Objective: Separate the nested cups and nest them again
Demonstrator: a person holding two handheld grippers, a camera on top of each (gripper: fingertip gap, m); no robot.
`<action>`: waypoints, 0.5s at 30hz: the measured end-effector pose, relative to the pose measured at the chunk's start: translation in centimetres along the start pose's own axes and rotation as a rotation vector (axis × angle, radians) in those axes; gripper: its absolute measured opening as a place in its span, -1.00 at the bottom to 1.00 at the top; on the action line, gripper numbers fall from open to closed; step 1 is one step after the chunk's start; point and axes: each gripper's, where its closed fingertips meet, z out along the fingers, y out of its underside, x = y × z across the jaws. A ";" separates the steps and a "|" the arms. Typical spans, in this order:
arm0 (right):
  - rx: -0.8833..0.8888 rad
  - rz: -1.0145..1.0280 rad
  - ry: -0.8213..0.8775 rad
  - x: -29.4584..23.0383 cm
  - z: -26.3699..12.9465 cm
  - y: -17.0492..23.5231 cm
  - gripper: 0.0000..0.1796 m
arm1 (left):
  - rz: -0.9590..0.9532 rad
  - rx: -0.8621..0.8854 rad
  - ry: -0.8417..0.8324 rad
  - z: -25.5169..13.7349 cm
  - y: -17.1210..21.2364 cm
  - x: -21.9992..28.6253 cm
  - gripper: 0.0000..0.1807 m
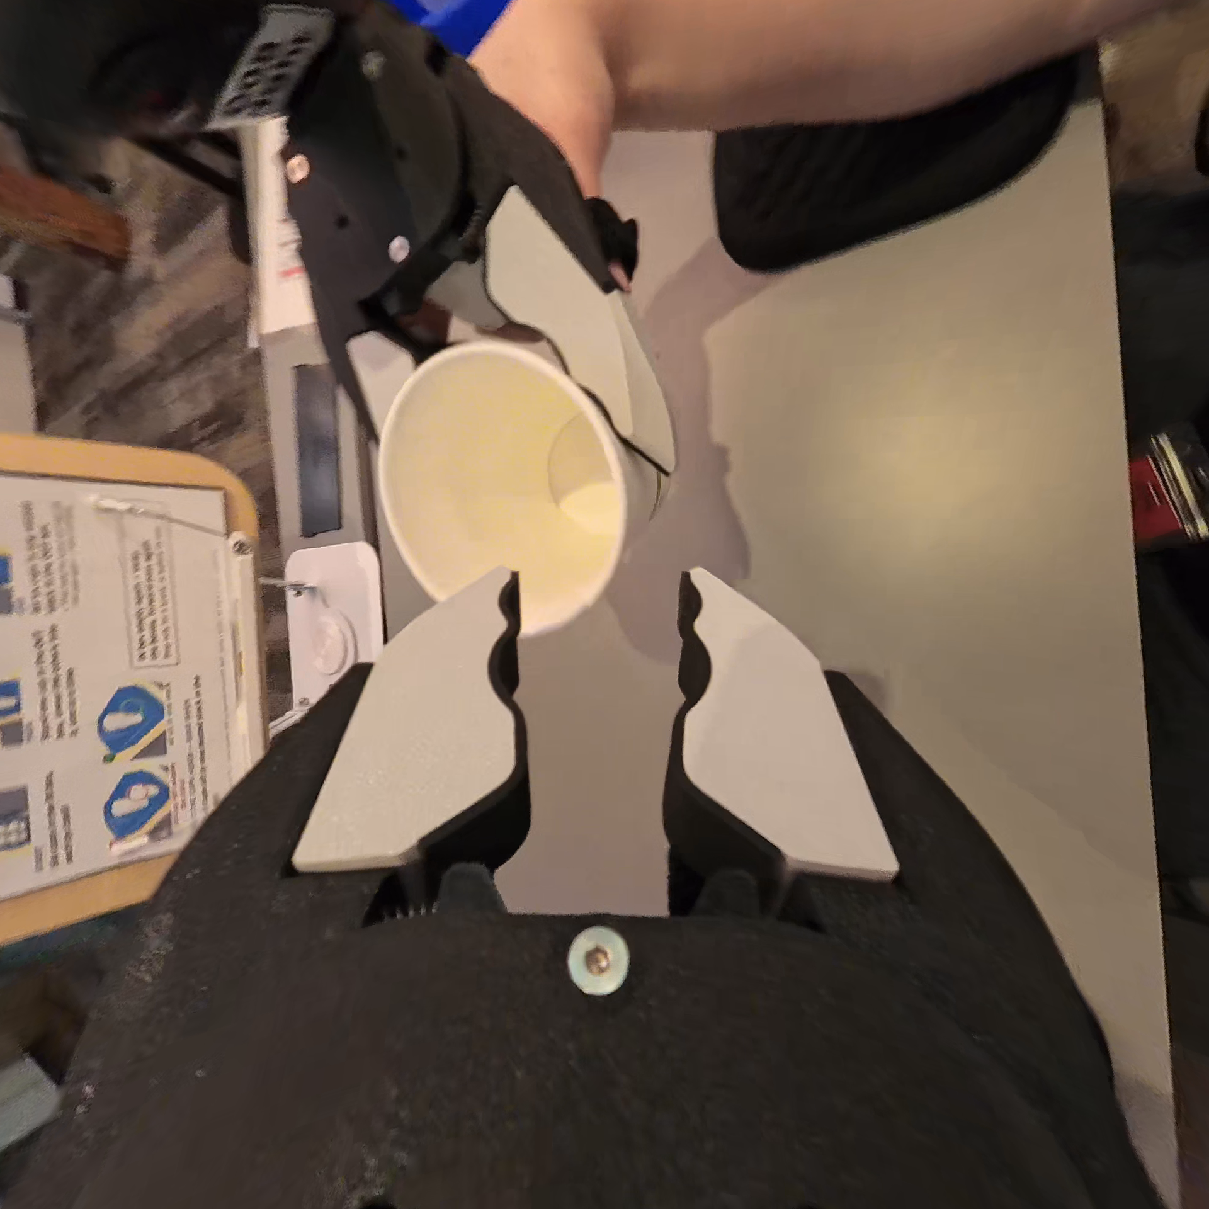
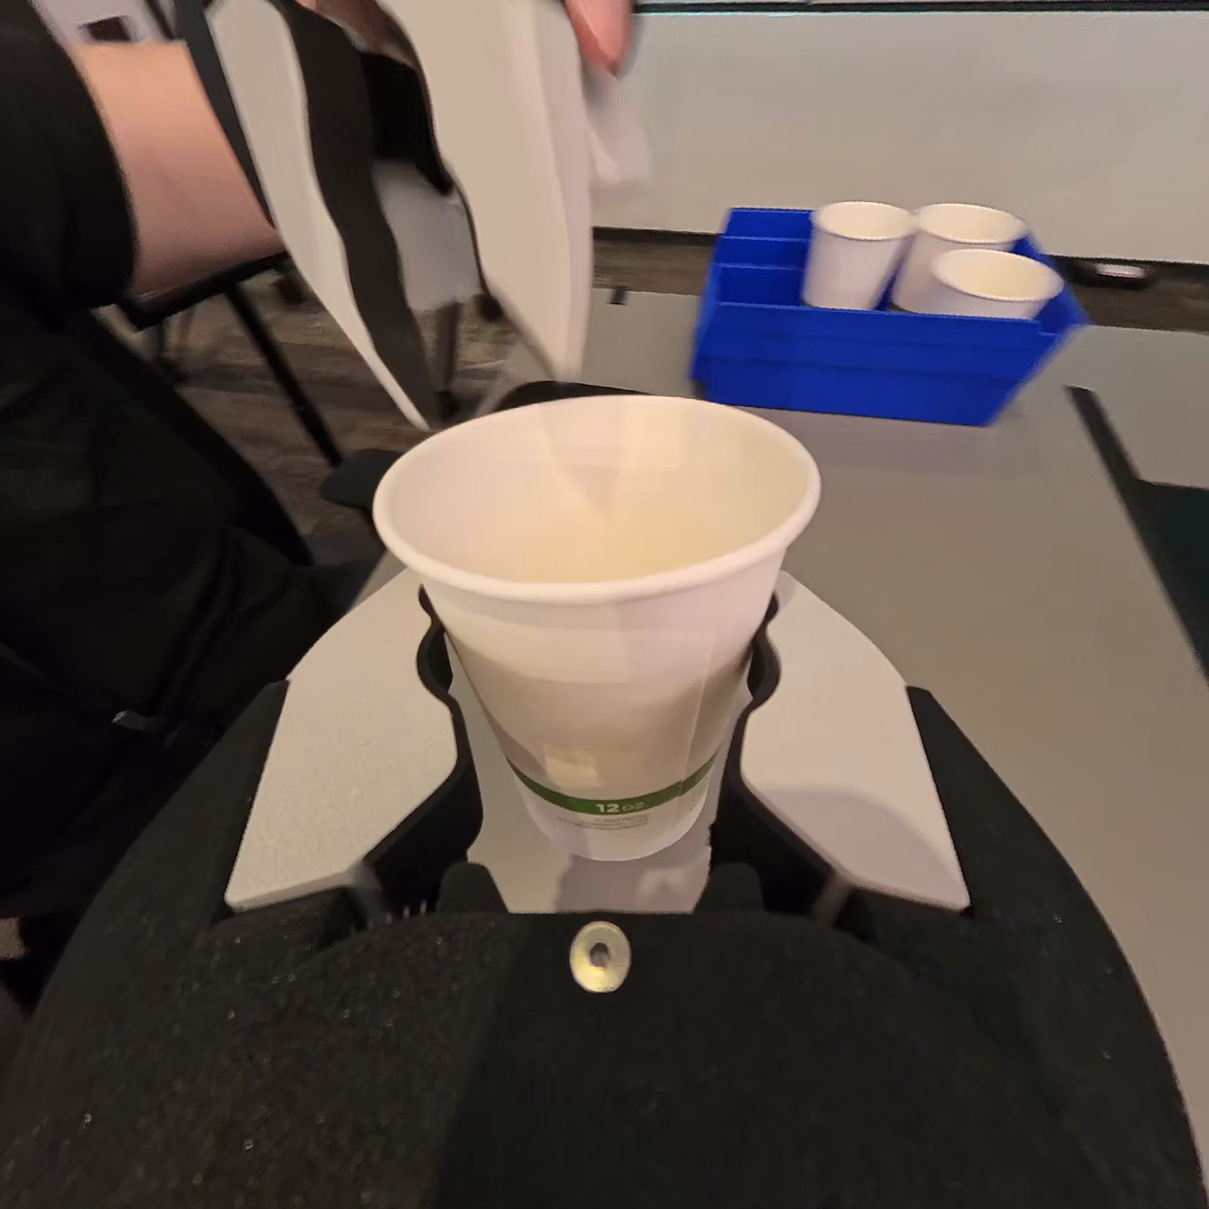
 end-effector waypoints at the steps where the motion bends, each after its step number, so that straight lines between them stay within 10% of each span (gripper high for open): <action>1: 0.005 0.010 0.036 0.7 -0.9 0.1 0.00 | -0.046 0.024 -0.042 -0.5 0.1 -0.7 -0.50; 15: 0.202 0.153 1.499 6.5 -40.2 8.5 0.00 | -0.586 0.172 -0.299 -2.7 5.8 -1.0 -0.46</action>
